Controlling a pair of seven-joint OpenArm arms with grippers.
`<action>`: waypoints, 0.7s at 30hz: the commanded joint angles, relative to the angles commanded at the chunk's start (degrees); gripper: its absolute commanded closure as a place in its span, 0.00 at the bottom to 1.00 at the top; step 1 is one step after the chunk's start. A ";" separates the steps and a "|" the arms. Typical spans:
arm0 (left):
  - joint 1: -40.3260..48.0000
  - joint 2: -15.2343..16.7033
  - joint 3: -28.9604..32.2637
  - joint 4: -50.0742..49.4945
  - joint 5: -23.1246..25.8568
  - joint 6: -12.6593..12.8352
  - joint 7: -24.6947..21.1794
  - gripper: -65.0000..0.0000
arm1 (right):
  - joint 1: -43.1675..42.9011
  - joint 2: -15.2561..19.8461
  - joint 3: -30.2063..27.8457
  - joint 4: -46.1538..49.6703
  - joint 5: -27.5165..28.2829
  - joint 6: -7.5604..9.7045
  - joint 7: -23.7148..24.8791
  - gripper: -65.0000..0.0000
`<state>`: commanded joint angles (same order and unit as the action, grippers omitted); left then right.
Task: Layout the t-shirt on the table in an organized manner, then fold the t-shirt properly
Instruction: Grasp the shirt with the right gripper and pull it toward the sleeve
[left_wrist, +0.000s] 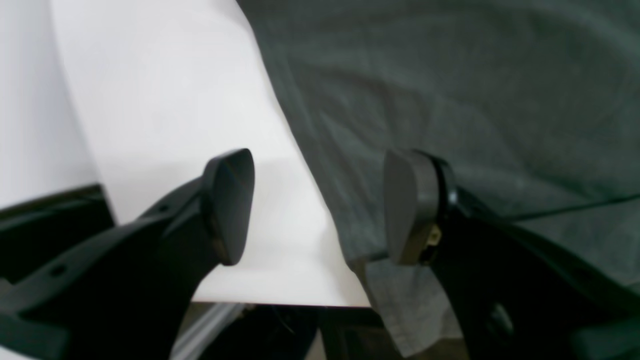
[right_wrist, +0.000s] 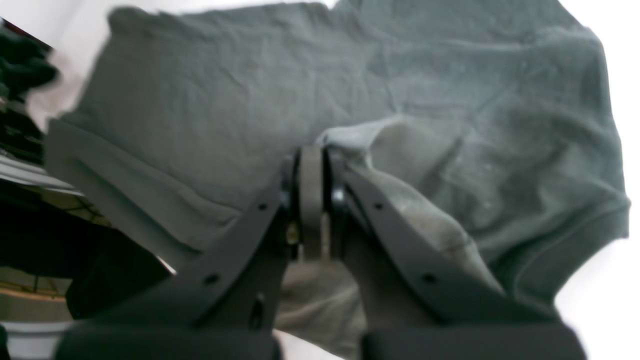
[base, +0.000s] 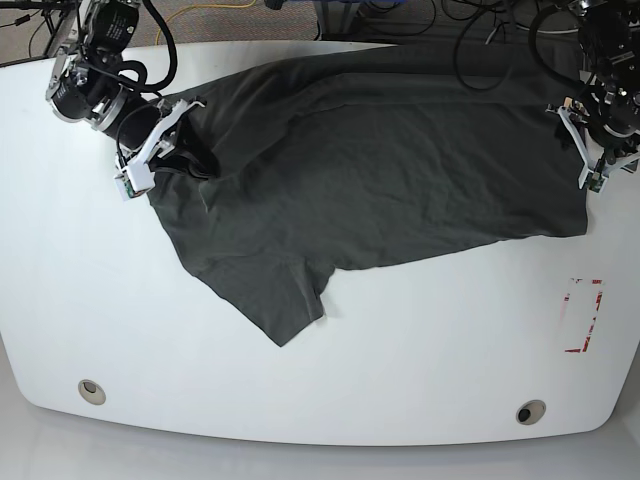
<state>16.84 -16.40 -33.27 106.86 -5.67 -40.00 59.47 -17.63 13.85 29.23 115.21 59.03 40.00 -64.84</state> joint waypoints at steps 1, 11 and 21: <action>0.00 0.00 -0.09 -0.44 0.00 0.00 -0.09 0.42 | -0.18 0.44 0.18 -0.09 0.00 0.00 0.00 0.82; 0.00 -0.18 -0.18 -1.93 -0.09 0.00 -0.09 0.42 | -4.92 5.10 0.26 -1.85 -3.52 0.00 0.26 0.20; -1.76 -0.09 0.00 -1.93 -0.09 0.00 -0.09 0.42 | -0.44 1.05 -0.26 -1.85 -16.79 0.00 1.67 0.18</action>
<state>15.08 -16.48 -33.27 104.92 -5.76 -40.00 59.38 -18.07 14.90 28.97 113.36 42.24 40.00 -63.16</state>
